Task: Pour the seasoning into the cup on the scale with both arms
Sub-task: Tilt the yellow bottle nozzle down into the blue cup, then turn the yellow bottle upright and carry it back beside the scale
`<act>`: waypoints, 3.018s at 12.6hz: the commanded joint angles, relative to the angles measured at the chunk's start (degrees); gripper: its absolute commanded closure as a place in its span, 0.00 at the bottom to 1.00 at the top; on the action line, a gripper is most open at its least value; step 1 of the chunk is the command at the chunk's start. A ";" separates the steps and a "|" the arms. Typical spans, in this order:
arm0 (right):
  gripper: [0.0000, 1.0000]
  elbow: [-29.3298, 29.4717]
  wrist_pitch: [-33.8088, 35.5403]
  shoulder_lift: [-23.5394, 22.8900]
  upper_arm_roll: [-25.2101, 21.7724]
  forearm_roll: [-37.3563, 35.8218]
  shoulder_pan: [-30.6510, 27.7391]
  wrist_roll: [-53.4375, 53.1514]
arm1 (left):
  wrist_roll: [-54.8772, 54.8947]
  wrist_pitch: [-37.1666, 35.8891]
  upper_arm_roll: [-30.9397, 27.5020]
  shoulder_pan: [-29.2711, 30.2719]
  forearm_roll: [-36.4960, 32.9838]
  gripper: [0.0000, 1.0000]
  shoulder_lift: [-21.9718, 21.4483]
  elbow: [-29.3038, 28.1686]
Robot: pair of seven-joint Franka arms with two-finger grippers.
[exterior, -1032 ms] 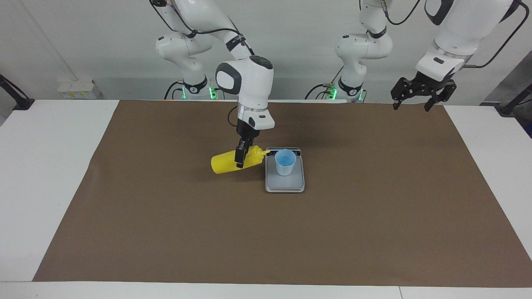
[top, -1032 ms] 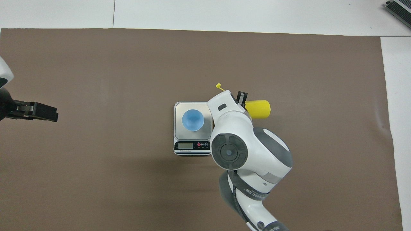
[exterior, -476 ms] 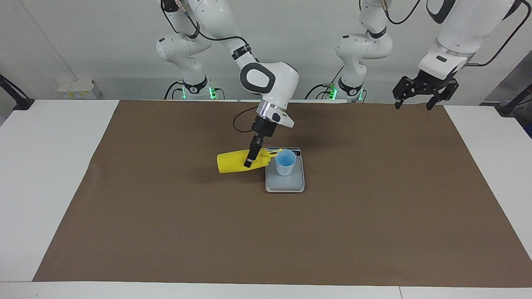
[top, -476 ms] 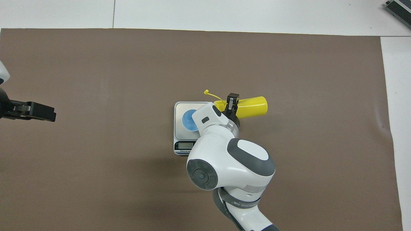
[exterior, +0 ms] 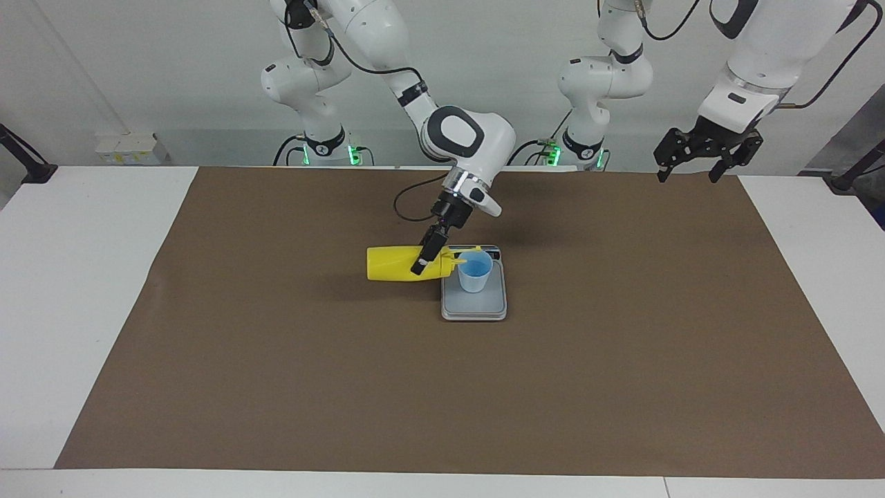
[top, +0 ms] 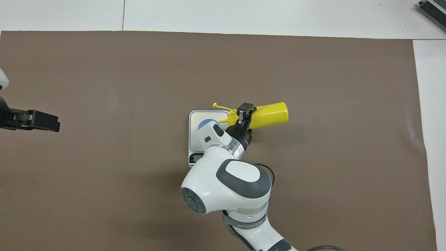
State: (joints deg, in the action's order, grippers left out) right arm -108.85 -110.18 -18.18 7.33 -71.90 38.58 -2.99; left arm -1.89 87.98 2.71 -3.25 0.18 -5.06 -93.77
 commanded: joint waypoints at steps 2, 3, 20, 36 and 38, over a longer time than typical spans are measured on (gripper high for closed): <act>0.75 -0.30 3.82 -0.72 0.14 -4.03 1.32 -2.01 | -0.13 1.31 0.11 0.44 -0.01 0.00 -1.53 -1.94; 0.77 -1.18 4.00 -0.46 0.14 -4.90 1.58 -2.10 | -0.13 1.31 0.11 0.44 -0.01 0.00 -1.53 -1.94; 0.76 -2.49 -0.28 11.57 0.67 17.11 -2.10 0.09 | -0.39 -5.37 0.19 0.35 0.78 0.00 4.18 10.01; 0.77 -13.05 -29.22 21.52 0.49 77.12 -30.13 39.59 | -0.31 -1.41 0.11 0.44 0.61 0.00 3.48 7.02; 0.77 -14.27 -29.22 21.60 0.49 87.67 -33.73 51.97 | -0.31 -0.54 0.02 0.44 0.61 0.00 3.92 7.11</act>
State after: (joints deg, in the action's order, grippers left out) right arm -120.61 -138.32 1.44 7.11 8.63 7.80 40.65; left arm -1.89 85.93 2.71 -3.25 0.18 -1.19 -85.99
